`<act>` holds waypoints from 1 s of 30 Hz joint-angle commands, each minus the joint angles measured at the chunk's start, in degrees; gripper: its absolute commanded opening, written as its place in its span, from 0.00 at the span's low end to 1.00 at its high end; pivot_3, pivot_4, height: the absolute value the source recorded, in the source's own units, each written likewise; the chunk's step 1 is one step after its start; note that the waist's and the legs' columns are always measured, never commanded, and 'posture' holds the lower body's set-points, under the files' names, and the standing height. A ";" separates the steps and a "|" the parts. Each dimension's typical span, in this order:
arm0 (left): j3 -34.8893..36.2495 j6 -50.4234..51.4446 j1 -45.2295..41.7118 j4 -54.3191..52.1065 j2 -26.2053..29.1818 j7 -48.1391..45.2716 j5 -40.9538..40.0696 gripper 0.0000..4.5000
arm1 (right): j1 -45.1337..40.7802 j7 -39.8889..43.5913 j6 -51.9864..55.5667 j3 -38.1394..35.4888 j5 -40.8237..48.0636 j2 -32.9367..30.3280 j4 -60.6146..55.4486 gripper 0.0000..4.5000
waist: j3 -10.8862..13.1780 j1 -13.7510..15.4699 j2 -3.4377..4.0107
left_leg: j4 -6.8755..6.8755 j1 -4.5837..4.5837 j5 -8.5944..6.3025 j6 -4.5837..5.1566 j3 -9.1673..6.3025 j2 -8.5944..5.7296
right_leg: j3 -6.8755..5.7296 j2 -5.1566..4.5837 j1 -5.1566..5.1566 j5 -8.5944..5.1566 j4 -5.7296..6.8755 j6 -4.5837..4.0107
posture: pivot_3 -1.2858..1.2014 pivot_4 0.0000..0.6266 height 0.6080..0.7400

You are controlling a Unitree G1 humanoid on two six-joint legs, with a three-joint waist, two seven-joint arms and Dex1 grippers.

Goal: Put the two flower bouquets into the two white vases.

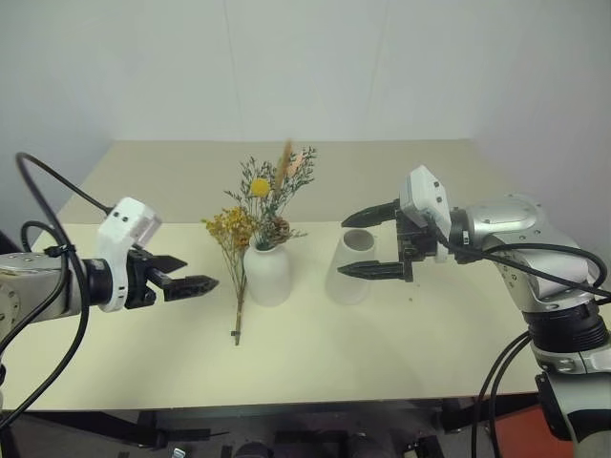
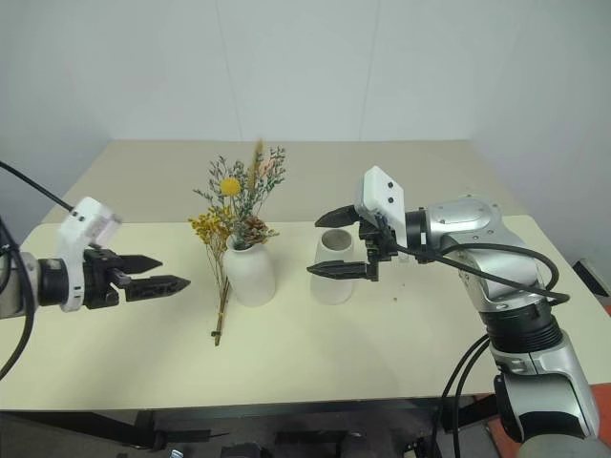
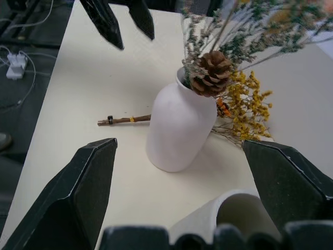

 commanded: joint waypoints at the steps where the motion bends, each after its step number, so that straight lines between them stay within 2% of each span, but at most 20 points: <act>1: -4.79 2.91 -2.12 3.70 -1.01 4.48 -3.40 1.00 | 1.58 2.08 -3.38 -1.10 -0.48 -2.06 -4.32 1.00 | 0.00 0.03 0.00 | -0.01 0.00 0.00 0.00 0.00 0.01 | 0.00 0.00 0.00 0.01 -0.01 -0.02 | 0.52 0.24 1.00; 5: -9.66 2.91 -5.57 9.33 -4.01 12.27 -6.26 1.00 | 2.64 1.89 -3.45 -1.06 -0.28 -2.46 -5.77 1.00 | 0.01 0.10 -0.02 | 0.01 0.02 0.00 0.00 0.00 0.00 | 0.02 -0.01 0.00 0.03 0.02 -0.05 | 0.52 0.24 1.00; 9: -11.79 2.91 -8.83 14.65 -10.82 22.54 -5.66 1.00 | 3.31 1.26 -3.12 -0.98 -0.24 -2.48 -6.74 1.00 | 0.01 0.41 -0.02 | 0.01 0.02 0.00 0.00 -0.02 -0.01 | 0.03 -0.01 0.01 0.04 0.03 -0.06 | 0.52 0.24 1.00; 12: -13.85 2.91 -9.96 16.36 -13.60 26.61 -5.45 1.00 | 3.54 1.00 -2.90 -1.02 -0.18 -2.57 -7.37 1.00 | 0.01 0.47 -0.02 | 0.02 -0.02 0.00 0.00 -0.02 -0.04 | 0.04 -0.02 -0.02 0.05 0.00 -0.08 | 0.52 0.24 1.00; 17: -16.15 2.91 -11.47 18.58 -19.08 33.84 0.70 1.00 | 3.97 0.61 -2.61 -1.23 0.07 -2.62 -8.25 1.00 | 0.00 0.77 -0.03 | 0.02 0.01 0.00 -0.01 -0.03 -0.07 | 0.04 -0.05 0.00 0.06 0.02 -0.09 | 0.52 0.24 1.00; 23: -15.55 2.68 -13.76 20.83 -25.86 35.24 10.38 1.00 | 4.61 0.47 -2.22 -1.85 0.67 -3.13 -9.16 1.00 | -0.01 0.94 -0.03 | 0.03 0.09 0.01 -0.01 -0.03 -0.10 | 0.03 -0.06 0.09 0.06 0.03 -0.09 | 0.52 0.24 1.00; 24: -15.26 2.80 -14.20 21.88 -26.54 34.97 10.83 0.93 | 4.65 0.45 -2.18 -1.93 0.74 -3.25 -9.24 1.00 | -0.01 0.99 -0.03 | 0.03 0.11 0.01 -0.02 -0.03 -0.11 | 0.03 -0.06 0.12 0.06 0.03 -0.09 | 0.52 0.24 1.00; 26: -17.48 2.91 -14.50 21.71 -25.77 33.90 11.46 0.86 | 4.68 0.48 -2.03 -2.16 0.97 -3.49 -9.37 1.00 | -0.02 0.93 -0.03 | 0.05 0.13 0.01 -0.03 -0.03 -0.12 | 0.03 -0.06 0.15 0.06 0.03 -0.09 | 0.52 0.24 1.00; 30: -20.68 2.91 -13.87 20.45 -23.09 33.20 10.36 0.61 | 4.91 0.33 -1.89 -2.41 1.42 -4.00 -9.65 1.00 | -0.02 0.89 -0.03 | 0.03 0.11 0.01 -0.02 -0.03 -0.11 | 0.04 -0.06 0.12 0.05 0.01 -0.08 | 0.52 0.24 1.00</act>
